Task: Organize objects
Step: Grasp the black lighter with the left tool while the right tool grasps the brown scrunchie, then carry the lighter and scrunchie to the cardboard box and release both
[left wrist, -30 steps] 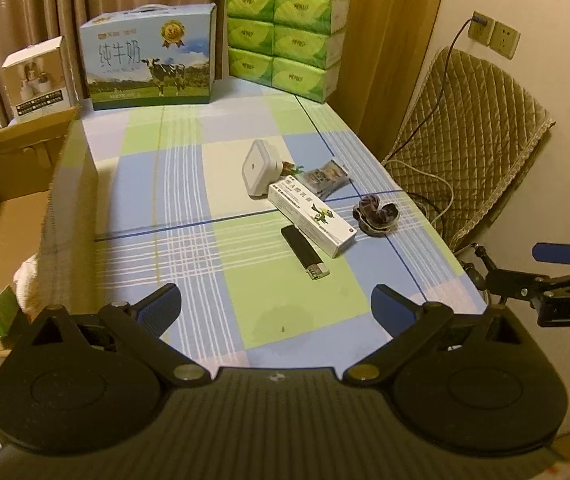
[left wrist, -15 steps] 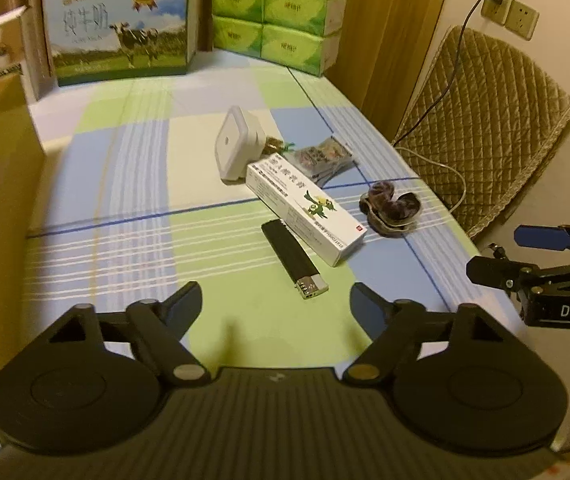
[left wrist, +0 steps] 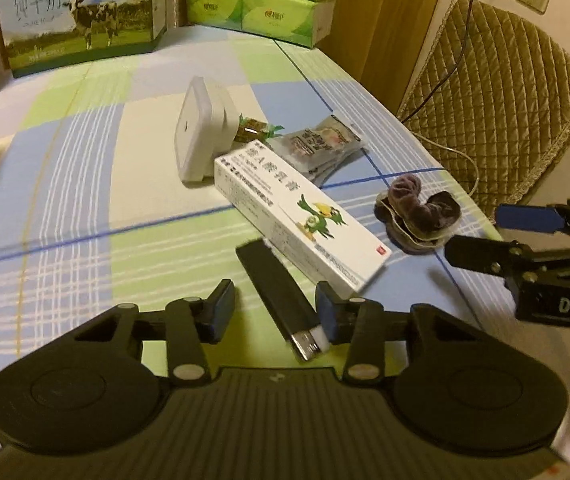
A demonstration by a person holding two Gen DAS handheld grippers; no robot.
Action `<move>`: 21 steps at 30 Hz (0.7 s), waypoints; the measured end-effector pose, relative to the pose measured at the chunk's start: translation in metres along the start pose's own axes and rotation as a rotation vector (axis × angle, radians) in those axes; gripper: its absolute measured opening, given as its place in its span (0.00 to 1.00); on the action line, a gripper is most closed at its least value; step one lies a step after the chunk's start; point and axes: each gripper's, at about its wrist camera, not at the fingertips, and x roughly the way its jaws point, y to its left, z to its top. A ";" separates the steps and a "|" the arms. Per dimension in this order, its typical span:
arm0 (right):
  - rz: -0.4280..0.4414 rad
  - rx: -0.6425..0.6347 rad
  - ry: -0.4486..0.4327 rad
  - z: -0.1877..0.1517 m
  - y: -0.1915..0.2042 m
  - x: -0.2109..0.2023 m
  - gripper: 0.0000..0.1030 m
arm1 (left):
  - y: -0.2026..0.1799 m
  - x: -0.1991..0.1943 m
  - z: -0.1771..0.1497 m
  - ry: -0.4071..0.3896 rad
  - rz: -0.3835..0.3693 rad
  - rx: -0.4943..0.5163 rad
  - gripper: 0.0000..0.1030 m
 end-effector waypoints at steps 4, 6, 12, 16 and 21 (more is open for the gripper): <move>0.013 0.022 0.001 0.007 0.000 0.018 0.68 | 0.001 0.004 0.002 -0.010 0.006 0.028 0.37; 0.011 0.016 0.014 0.009 0.003 0.028 0.68 | 0.000 0.004 0.000 -0.014 0.015 0.061 0.33; 0.017 -0.017 0.050 0.004 0.012 0.040 0.29 | 0.006 -0.004 -0.008 -0.018 -0.003 0.114 0.18; 0.021 -0.068 0.062 -0.003 0.022 0.029 0.17 | 0.010 -0.015 -0.020 -0.027 0.000 0.148 0.18; 0.019 -0.019 0.065 -0.018 0.022 0.010 0.16 | 0.013 -0.023 -0.031 -0.053 0.021 0.173 0.20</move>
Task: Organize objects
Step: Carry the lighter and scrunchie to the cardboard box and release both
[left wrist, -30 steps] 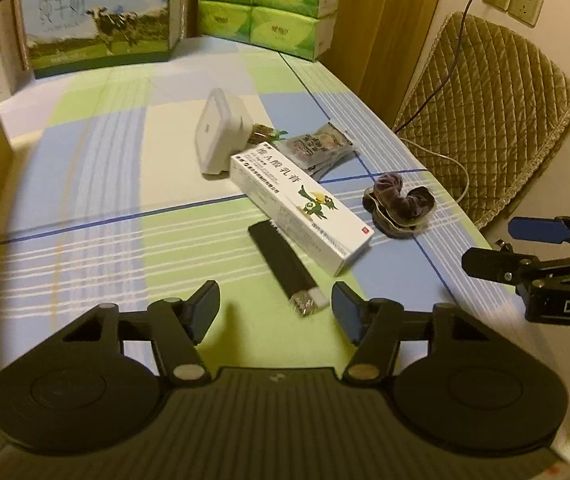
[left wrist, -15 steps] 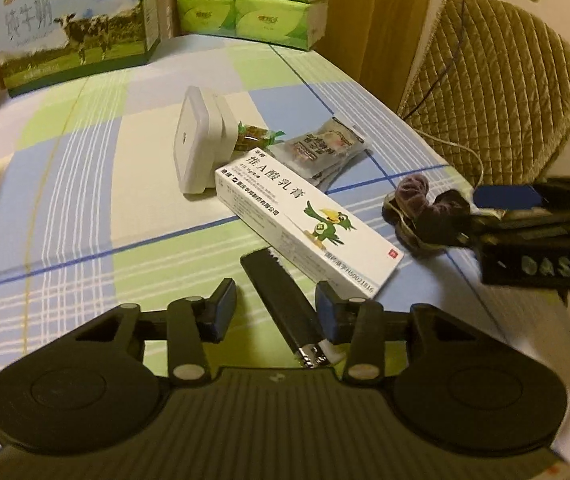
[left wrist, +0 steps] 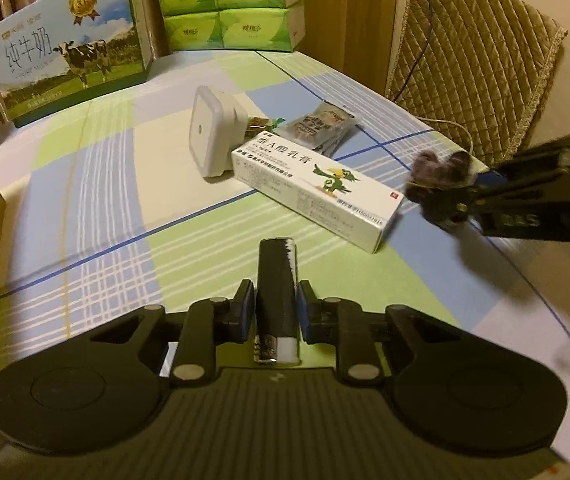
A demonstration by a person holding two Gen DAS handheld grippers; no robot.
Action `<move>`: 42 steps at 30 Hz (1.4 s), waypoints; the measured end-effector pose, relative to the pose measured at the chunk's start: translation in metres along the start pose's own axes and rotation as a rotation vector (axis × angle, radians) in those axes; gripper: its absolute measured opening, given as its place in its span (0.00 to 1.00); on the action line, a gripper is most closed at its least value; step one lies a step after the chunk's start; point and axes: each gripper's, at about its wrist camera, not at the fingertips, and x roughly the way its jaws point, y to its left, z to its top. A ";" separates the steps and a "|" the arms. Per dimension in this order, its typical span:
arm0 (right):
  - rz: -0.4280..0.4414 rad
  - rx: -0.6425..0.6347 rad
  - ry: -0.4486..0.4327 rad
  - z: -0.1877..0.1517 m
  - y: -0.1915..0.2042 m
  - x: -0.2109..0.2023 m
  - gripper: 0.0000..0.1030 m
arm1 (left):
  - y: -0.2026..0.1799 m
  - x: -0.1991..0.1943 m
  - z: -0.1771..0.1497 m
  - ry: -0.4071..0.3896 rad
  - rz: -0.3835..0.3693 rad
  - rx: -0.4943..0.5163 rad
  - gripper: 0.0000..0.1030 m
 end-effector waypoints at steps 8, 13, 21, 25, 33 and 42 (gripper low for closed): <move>-0.015 0.043 -0.006 -0.015 0.000 -0.013 0.21 | -0.001 0.004 0.004 0.009 0.006 0.008 0.19; -0.043 0.061 -0.029 -0.019 0.001 -0.019 0.60 | -0.003 -0.001 0.003 0.032 -0.005 0.004 0.17; -0.064 0.028 -0.065 -0.018 0.005 -0.011 0.60 | 0.000 -0.014 -0.011 0.037 -0.007 -0.023 0.17; -0.076 -0.031 -0.059 -0.017 0.010 -0.004 0.27 | 0.003 -0.017 -0.014 0.040 -0.007 -0.036 0.17; -0.061 -0.049 -0.045 -0.014 0.022 -0.028 0.18 | 0.006 -0.034 -0.022 0.051 -0.002 -0.050 0.17; -0.023 -0.038 -0.081 0.005 0.047 -0.094 0.18 | 0.011 -0.101 -0.028 0.016 0.010 -0.082 0.17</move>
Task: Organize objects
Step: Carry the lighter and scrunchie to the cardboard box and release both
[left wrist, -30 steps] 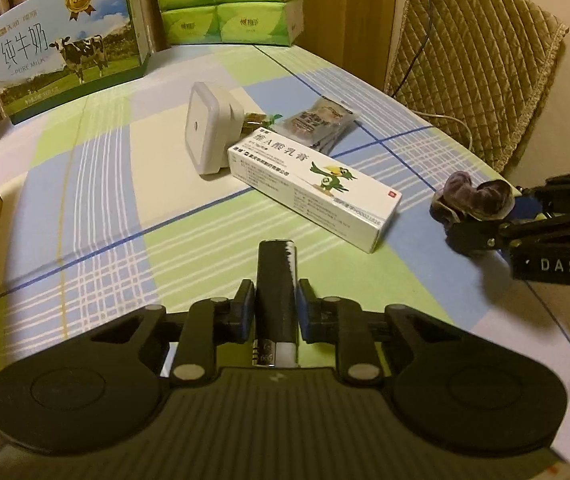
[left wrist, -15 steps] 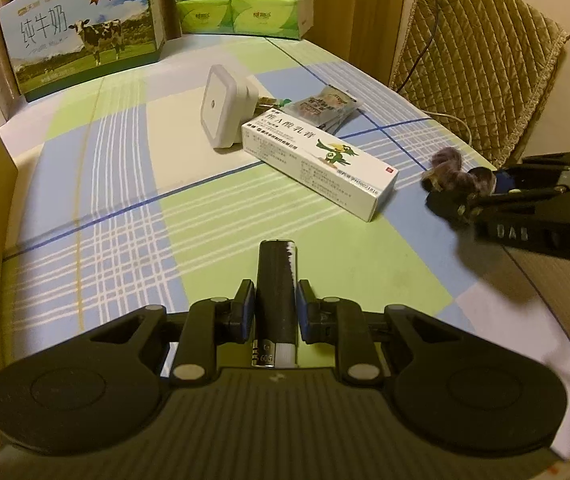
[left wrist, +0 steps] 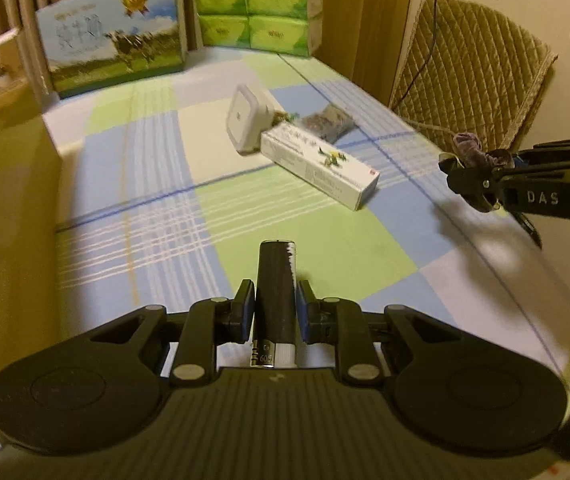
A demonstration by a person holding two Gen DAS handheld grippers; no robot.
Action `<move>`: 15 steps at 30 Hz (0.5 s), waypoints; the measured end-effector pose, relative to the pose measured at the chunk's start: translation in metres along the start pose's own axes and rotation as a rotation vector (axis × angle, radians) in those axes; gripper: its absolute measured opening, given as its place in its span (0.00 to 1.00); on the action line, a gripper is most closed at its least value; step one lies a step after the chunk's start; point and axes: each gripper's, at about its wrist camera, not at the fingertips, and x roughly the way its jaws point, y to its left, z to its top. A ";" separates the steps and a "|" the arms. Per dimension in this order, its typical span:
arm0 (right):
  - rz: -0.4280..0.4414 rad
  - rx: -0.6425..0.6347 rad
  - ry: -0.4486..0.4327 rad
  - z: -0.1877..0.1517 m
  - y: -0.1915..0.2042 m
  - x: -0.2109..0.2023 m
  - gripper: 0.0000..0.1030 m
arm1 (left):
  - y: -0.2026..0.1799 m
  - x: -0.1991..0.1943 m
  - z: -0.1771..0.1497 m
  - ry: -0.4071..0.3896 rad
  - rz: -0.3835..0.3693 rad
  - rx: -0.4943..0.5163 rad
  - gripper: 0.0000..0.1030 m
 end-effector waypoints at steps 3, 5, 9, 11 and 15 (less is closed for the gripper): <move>0.025 0.019 -0.029 0.013 0.014 -0.025 0.18 | 0.005 -0.026 0.000 -0.014 0.008 -0.011 0.17; 0.049 0.040 -0.039 0.019 0.026 -0.040 0.18 | 0.010 -0.044 0.000 -0.026 0.018 -0.022 0.17; 0.099 0.052 -0.056 0.025 0.055 -0.063 0.18 | 0.021 -0.079 -0.005 -0.043 0.043 -0.052 0.17; 0.125 0.044 -0.059 0.026 0.072 -0.072 0.18 | 0.028 -0.094 -0.009 -0.047 0.056 -0.066 0.17; 0.174 0.012 -0.055 0.025 0.107 -0.083 0.18 | 0.043 -0.124 -0.019 -0.062 0.084 -0.093 0.17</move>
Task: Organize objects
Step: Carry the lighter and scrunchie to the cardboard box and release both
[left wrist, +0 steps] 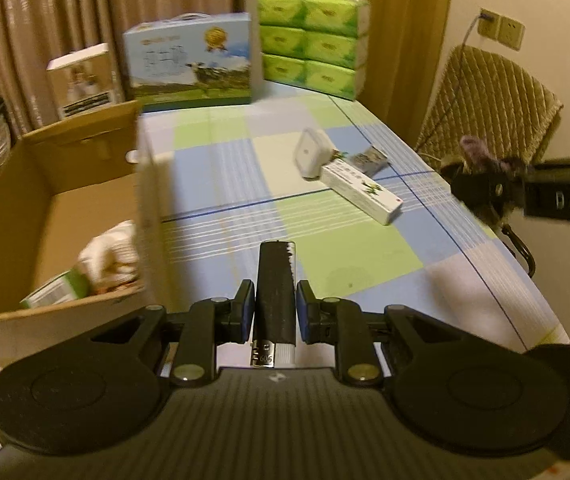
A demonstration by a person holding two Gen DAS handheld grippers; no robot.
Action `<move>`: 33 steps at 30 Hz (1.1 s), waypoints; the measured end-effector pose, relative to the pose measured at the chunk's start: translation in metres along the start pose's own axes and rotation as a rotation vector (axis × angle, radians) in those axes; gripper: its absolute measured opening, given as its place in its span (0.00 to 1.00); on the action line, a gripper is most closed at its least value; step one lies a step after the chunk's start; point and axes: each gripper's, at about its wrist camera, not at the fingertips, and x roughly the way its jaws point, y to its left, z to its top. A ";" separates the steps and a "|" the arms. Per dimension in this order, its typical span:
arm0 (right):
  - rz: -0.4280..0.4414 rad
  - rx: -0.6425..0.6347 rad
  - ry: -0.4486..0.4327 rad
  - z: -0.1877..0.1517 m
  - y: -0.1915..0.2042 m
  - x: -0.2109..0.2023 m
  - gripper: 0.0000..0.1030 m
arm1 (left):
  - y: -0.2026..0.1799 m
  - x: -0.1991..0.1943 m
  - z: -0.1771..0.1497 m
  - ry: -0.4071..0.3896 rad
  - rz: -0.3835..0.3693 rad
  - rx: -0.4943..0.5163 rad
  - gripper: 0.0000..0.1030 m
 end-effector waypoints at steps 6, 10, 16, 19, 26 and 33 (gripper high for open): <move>0.077 -0.052 0.023 -0.003 0.051 0.006 0.18 | 0.033 -0.035 -0.008 -0.023 0.048 -0.036 0.17; 0.116 -0.101 0.025 -0.001 0.079 0.010 0.18 | 0.061 -0.056 -0.010 -0.045 0.087 -0.072 0.17; 0.166 -0.168 0.028 0.012 0.118 0.027 0.18 | 0.102 -0.076 -0.003 -0.072 0.139 -0.104 0.17; 0.189 -0.192 0.032 0.020 0.136 0.040 0.18 | 0.122 -0.079 0.005 -0.078 0.151 -0.113 0.17; 0.226 -0.241 0.047 0.048 0.166 0.082 0.18 | 0.167 -0.069 0.029 -0.072 0.168 -0.117 0.17; 0.232 -0.261 0.067 0.068 0.176 0.126 0.18 | 0.203 -0.042 0.045 -0.054 0.176 -0.130 0.17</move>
